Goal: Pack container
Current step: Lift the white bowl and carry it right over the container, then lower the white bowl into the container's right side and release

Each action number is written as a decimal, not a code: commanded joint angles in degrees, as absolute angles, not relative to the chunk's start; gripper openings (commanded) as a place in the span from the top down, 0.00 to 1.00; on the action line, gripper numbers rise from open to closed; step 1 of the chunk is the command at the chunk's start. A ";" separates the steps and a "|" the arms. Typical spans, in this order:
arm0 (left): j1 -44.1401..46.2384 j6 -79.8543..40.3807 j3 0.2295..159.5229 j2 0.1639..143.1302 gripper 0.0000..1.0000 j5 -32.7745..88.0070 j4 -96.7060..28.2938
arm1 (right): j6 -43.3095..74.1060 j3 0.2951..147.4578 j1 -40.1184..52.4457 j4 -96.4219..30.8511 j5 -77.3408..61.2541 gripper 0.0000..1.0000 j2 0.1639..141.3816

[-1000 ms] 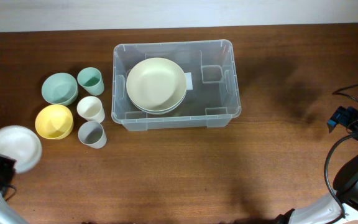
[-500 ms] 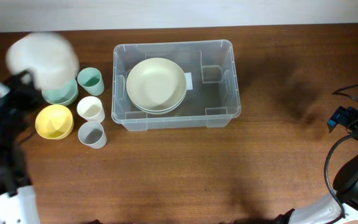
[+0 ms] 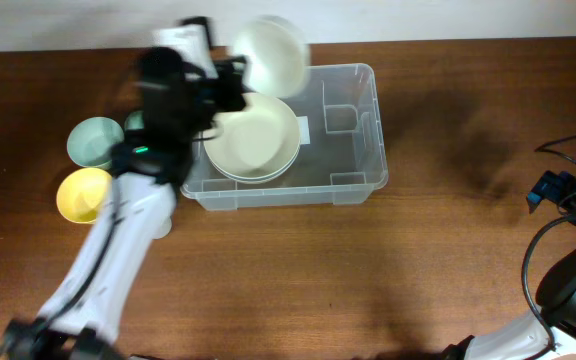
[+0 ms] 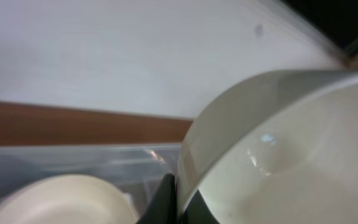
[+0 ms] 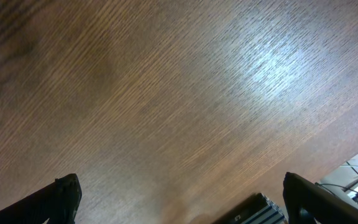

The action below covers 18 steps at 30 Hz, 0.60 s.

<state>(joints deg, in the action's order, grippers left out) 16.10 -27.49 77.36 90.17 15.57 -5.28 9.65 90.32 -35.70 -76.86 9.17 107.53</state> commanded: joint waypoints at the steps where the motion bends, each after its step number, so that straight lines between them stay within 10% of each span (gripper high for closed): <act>1: 20.45 -26.68 79.68 94.02 0.99 13.96 -3.88 | 9.87 91.07 -35.97 -76.86 9.69 0.01 106.48; 18: 32.14 -13.34 81.49 104.79 0.98 -7.42 -5.87 | 9.87 91.07 -35.97 -76.88 9.69 0.01 106.48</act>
<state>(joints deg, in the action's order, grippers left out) 32.05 -16.67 80.09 102.50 -3.03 -5.72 9.67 90.32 -35.70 -76.86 9.19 107.53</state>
